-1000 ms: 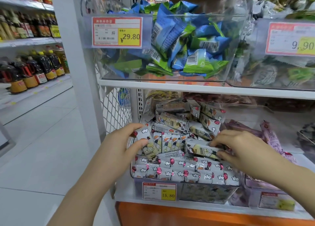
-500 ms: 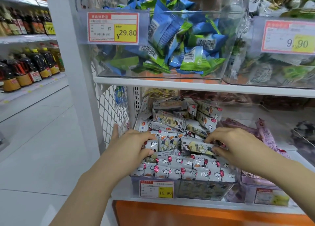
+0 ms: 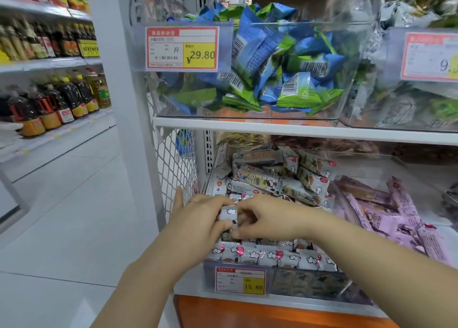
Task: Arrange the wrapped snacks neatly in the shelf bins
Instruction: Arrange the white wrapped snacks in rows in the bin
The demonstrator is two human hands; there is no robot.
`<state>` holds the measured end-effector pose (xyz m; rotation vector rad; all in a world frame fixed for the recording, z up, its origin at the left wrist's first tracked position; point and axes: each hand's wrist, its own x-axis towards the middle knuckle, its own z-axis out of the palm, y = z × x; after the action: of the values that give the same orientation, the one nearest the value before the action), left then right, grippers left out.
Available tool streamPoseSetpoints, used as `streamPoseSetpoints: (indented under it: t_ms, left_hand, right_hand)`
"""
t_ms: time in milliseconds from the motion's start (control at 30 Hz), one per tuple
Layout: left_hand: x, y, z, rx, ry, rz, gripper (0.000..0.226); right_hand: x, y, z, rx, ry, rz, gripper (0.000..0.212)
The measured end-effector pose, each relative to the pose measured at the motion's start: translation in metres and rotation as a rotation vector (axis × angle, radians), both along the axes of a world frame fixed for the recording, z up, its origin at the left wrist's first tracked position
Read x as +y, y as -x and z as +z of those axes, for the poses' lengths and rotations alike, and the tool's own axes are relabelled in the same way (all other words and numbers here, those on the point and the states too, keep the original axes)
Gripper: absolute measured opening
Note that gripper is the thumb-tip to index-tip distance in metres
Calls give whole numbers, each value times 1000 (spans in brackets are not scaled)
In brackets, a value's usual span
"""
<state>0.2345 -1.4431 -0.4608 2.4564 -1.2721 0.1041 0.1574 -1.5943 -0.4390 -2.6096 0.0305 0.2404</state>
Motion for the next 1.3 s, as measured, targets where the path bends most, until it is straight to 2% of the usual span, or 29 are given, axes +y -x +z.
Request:
streamPoseSetpoints:
  t_ms: [133, 333, 500, 567, 667, 733, 867, 933, 1000, 1067, 1167, 1300]
  left_hand:
    - [0, -2, -1, 33, 78, 2, 31]
    - [3, -8, -9, 59, 105, 6, 17]
    - [7, -1, -13, 8, -26, -71, 21]
    - [12, -2, -17, -16, 61, -81, 21]
    - [24, -11, -23, -71, 248, -78, 25]
    - [30, -13, -25, -93, 254, -123, 27]
    - [35, -3, -23, -4, 271, -129, 21]
    - [35, 0, -24, 4, 248, -116, 19]
    - [37, -1, -23, 21, 257, -96, 20]
    - [38, -2, -21, 34, 311, -68, 22]
    - [41, -3, -21, 92, 315, -38, 25]
    - [40, -5, -23, 142, 281, -30, 25]
  right_hand:
    - [-2, -7, -4, 32, 31, 7, 35]
    - [-2, -11, -10, 36, 33, 25, 37]
    - [-13, -4, -1, 45, -224, 18, 22]
    - [-14, -1, -2, 42, -231, 11, 20]
    - [-10, 0, -5, 49, -169, 7, 20]
    - [-7, -2, -10, 46, -78, 5, 21]
    - [0, -7, -20, 59, 118, 0, 22]
    - [-1, -8, -16, 98, 121, 39, 21]
    - [-4, -8, -7, 110, 74, 49, 37]
    - [-13, -9, 2, 57, 21, -32, 42]
    - [-26, -10, 10, -15, 151, -91, 26]
    - [-34, -10, 15, 125, 360, -28, 23]
